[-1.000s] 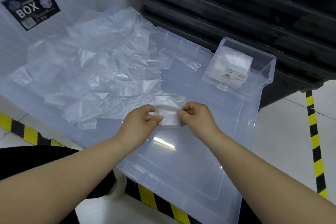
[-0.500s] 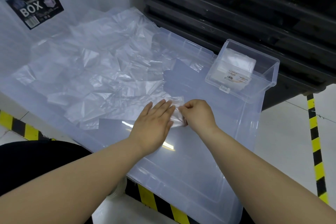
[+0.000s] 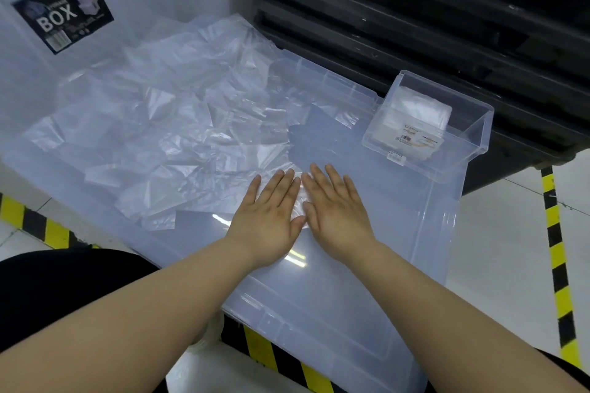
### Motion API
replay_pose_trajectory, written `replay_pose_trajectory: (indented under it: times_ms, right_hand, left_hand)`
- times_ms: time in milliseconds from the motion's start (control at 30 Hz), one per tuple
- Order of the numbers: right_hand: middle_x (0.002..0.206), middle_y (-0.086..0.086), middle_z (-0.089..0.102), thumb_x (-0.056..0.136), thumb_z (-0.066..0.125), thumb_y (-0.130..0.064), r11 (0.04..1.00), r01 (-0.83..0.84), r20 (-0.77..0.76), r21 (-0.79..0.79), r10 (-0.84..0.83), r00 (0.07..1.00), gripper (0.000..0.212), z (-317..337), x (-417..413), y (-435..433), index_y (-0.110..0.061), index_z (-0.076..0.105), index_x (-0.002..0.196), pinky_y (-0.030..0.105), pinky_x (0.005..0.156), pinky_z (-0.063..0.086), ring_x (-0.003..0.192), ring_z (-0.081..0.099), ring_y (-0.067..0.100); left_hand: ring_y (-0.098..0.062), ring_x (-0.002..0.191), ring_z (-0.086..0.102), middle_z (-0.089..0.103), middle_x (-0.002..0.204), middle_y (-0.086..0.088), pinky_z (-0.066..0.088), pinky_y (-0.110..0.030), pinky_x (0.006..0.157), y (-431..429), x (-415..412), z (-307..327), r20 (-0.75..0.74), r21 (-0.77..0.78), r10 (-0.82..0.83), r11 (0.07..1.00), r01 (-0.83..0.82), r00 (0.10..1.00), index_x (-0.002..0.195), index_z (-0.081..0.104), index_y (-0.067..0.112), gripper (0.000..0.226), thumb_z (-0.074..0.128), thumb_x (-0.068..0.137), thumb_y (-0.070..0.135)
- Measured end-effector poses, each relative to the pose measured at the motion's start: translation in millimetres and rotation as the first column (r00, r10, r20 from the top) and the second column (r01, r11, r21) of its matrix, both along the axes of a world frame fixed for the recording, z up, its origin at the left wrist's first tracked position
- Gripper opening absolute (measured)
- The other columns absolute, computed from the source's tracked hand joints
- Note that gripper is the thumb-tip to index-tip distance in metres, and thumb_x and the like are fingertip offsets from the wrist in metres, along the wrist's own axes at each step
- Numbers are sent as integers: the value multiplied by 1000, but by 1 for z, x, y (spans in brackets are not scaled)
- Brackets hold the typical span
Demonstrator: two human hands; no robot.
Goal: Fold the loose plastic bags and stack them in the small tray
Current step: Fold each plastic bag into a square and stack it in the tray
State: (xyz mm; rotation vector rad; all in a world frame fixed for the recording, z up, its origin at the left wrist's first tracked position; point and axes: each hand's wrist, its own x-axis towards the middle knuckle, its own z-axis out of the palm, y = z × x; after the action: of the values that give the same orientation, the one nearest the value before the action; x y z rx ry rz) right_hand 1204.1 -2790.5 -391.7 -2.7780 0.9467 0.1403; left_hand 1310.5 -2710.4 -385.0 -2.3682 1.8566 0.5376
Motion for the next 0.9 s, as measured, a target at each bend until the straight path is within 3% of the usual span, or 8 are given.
replay_pose_trajectory:
  times_ms: [100,333,467,533,600,667,767,900]
  right_hand:
    - [155,-2,-17,100,11,-41,992,115,-130,51,-107,986,56,1,-3,-5,-20,-8,148,31,111,-17,142,-19,14]
    - [156,6,-12,101,21,-34,950,305,-78,67,-300,951,58,6,-10,-11,-13,-5,148,30,113,-12,143,-12,19]
    - [136,17,48,87,35,-22,981,97,182,-166,-67,981,48,1,-14,-4,-2,52,127,38,109,21,126,46,33]
    - [127,15,58,87,34,-25,988,-15,142,-154,37,989,45,-4,-15,2,-6,63,115,40,103,23,121,49,33]
    - [127,13,58,91,27,-31,989,-56,60,-138,64,996,48,-6,-15,3,-12,65,113,42,106,28,122,48,33]
    - [142,12,42,85,14,-41,998,-37,-20,-58,36,999,65,2,-9,3,-13,55,128,41,112,17,134,35,32]
    - [156,1,-8,71,-13,-54,999,52,-80,3,-52,995,87,2,-8,-4,-21,6,149,32,107,-21,143,-13,20]
    - [155,3,-17,99,13,-46,984,180,-160,-10,-180,971,59,5,-10,-11,-20,-7,148,35,110,-19,141,-20,19]
  left_hand:
    - [-11,140,-21,-21,153,1,-20,-34,109,0,2,0,2,12,-6,1000,6,1000,145,-16,13,61,13,100,41]
    - [-10,141,-17,-16,155,3,-16,-34,111,-1,5,1,-39,-37,12,999,-13,999,147,-9,16,62,19,99,44]
    - [-9,141,-16,-14,155,5,-17,-32,110,0,11,-1,-50,-62,40,997,-43,998,148,-7,20,86,2,79,69]
    - [-8,141,-17,-15,155,7,-18,-31,109,0,12,-3,-61,-64,43,997,-47,997,147,-9,21,106,-14,54,69]
    - [-8,140,-18,-16,155,7,-19,-31,108,0,12,-5,-65,-60,45,997,-49,997,147,-10,21,110,-17,48,67]
    - [-8,140,-18,-17,154,6,-19,-32,109,0,12,-6,-58,-60,37,997,-40,998,147,-11,21,110,-18,47,67]
    - [-9,140,-19,-18,154,5,-18,-33,109,0,13,-6,-47,-56,24,998,-26,999,147,-12,20,110,-18,47,67]
    - [-10,140,-19,-19,154,5,-17,-34,110,-1,13,-7,-18,-31,13,999,-14,1000,146,-14,19,100,-11,61,72]
